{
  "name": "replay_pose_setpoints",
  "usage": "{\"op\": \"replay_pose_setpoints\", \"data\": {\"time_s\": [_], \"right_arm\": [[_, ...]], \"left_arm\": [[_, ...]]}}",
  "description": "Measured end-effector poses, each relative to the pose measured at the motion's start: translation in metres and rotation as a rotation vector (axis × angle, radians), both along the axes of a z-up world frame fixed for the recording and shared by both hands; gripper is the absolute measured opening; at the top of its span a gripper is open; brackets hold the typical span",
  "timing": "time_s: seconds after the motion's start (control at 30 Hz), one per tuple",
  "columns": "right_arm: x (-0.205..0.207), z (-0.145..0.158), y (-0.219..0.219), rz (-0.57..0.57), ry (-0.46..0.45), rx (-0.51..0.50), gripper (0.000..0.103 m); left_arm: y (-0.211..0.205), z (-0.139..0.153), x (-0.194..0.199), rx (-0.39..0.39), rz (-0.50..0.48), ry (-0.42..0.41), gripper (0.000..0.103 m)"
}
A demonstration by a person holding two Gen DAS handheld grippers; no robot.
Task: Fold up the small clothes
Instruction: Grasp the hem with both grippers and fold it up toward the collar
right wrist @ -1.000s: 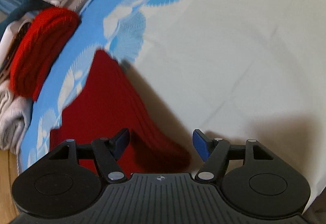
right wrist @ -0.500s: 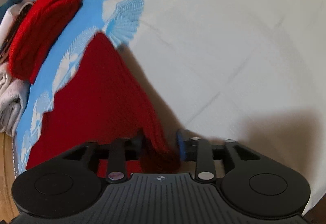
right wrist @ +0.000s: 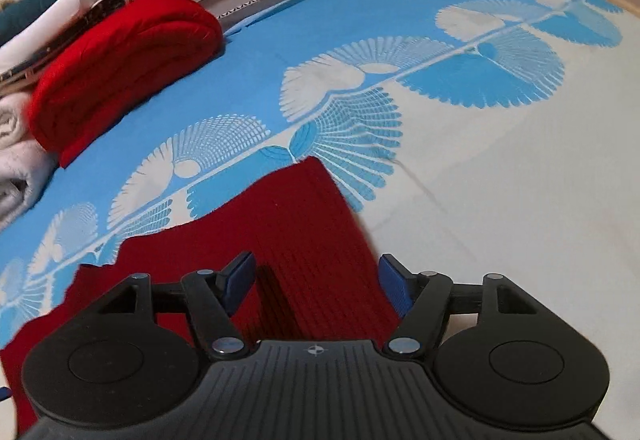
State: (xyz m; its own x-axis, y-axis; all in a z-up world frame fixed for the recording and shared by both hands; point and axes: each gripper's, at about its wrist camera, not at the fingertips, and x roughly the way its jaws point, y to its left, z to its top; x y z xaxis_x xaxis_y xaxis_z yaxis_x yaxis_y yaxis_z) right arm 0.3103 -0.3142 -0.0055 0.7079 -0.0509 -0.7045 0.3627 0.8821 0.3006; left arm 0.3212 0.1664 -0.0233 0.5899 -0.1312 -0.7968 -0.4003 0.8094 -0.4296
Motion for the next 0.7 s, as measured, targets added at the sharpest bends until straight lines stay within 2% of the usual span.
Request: {"op": "replay_pose_setpoints", "data": {"time_s": [0.03, 0.07, 0.1, 0.13, 0.17, 0.2, 0.33, 0.47, 0.53, 0.57, 0.63, 0.67, 0.7], "right_arm": [[0.004, -0.001, -0.001, -0.005, -0.012, -0.017, 0.068], [0.010, -0.004, -0.003, -0.017, -0.019, -0.029, 0.051], [0.014, -0.008, -0.007, -0.047, -0.017, -0.048, 0.013], [0.014, -0.008, -0.009, -0.073, -0.012, -0.048, 0.014], [0.015, -0.010, -0.013, -0.080, -0.005, -0.022, 0.013], [0.015, -0.008, -0.013, -0.083, -0.006, -0.021, 0.013], [0.012, 0.002, -0.020, -0.129, -0.034, -0.023, 0.012], [0.011, -0.022, -0.029, -0.138, 0.019, 0.013, 0.012], [0.007, -0.019, -0.024, -0.106, -0.026, -0.010, 0.014], [0.005, -0.016, -0.024, -0.100, -0.040, -0.010, 0.020], [0.001, -0.004, -0.024, -0.107, -0.059, -0.038, 0.039], [-0.002, 0.003, -0.022, -0.108, -0.074, -0.065, 0.053], [-0.006, 0.012, -0.019, -0.096, -0.098, -0.094, 0.056]], "left_arm": [[0.000, -0.004, 0.003, 0.009, 0.003, 0.004, 0.076], [0.002, -0.007, 0.005, 0.007, 0.003, 0.014, 0.060], [0.004, -0.012, 0.004, -0.009, 0.000, 0.018, 0.045], [0.006, -0.013, 0.003, -0.032, -0.005, 0.008, 0.037], [0.006, -0.012, 0.003, -0.038, -0.015, -0.003, 0.023], [0.006, -0.009, 0.002, -0.018, -0.028, -0.008, 0.018], [0.009, -0.007, 0.002, 0.041, -0.011, 0.007, 0.017], [0.014, -0.017, 0.001, 0.037, 0.029, 0.024, 0.018], [0.013, -0.013, -0.002, 0.037, 0.040, 0.007, 0.021], [0.013, -0.009, -0.003, 0.040, 0.051, -0.005, 0.028], [0.013, 0.001, -0.009, 0.044, 0.074, -0.042, 0.052], [0.013, 0.006, -0.010, 0.050, 0.086, -0.039, 0.082], [0.012, 0.011, -0.013, 0.059, 0.116, -0.021, 0.101]]}}
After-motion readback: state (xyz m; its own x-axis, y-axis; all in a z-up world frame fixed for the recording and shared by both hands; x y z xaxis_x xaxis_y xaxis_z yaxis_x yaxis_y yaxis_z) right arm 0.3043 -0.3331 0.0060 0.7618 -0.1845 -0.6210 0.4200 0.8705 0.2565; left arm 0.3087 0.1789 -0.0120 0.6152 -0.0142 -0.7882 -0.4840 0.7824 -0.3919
